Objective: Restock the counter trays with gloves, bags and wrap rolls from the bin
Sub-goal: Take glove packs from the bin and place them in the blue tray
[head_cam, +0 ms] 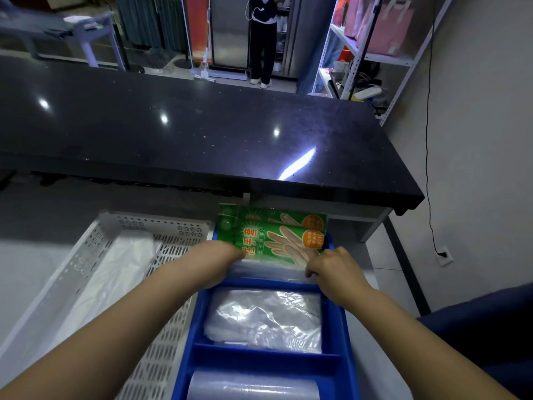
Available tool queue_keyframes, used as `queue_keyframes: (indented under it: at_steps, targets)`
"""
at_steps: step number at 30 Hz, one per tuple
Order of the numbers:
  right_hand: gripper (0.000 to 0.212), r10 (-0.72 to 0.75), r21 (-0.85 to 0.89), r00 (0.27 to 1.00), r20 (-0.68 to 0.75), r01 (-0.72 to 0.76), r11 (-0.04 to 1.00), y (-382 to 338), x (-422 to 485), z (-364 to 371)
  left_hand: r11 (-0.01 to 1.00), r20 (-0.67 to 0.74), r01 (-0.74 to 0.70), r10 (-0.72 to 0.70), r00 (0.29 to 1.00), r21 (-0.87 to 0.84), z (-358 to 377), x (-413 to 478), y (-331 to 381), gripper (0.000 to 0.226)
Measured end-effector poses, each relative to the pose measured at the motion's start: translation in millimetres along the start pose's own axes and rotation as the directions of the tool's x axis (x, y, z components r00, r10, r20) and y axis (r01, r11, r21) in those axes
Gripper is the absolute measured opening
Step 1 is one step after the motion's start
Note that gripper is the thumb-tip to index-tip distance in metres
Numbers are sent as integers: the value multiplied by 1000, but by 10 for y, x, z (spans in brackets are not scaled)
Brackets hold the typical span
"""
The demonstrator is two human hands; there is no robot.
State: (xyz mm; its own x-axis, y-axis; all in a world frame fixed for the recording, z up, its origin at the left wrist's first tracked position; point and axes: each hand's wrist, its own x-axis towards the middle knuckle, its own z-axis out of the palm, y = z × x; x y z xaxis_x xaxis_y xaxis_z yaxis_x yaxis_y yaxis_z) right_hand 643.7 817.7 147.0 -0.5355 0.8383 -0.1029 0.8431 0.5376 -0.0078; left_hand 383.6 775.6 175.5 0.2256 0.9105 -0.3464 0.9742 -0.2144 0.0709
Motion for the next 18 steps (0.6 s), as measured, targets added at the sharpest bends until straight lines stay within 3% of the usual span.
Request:
queue_keyframes:
  at_steps: [4,8,10,13,18]
  targets:
    - [16,-26,34,990,-142,31,999,11,-47,-120,998,-232,14,2,973,66,0,-195,-82,54]
    - [15,-70,58,943,-325,94,994,-97,-96,-233,986,-540,-41,124,833,164,62,-296,28,46]
    - [17,-132,43,921,-366,158,986,-170,-109,-216,978,-554,-80,175,814,192,110,-266,85,35]
    - [23,-193,33,932,-308,214,976,-231,-77,-129,978,-502,-62,157,850,201,175,-108,129,32]
    - [37,-163,37,966,-202,174,984,-161,55,-42,986,-361,148,-112,926,73,205,146,198,20]
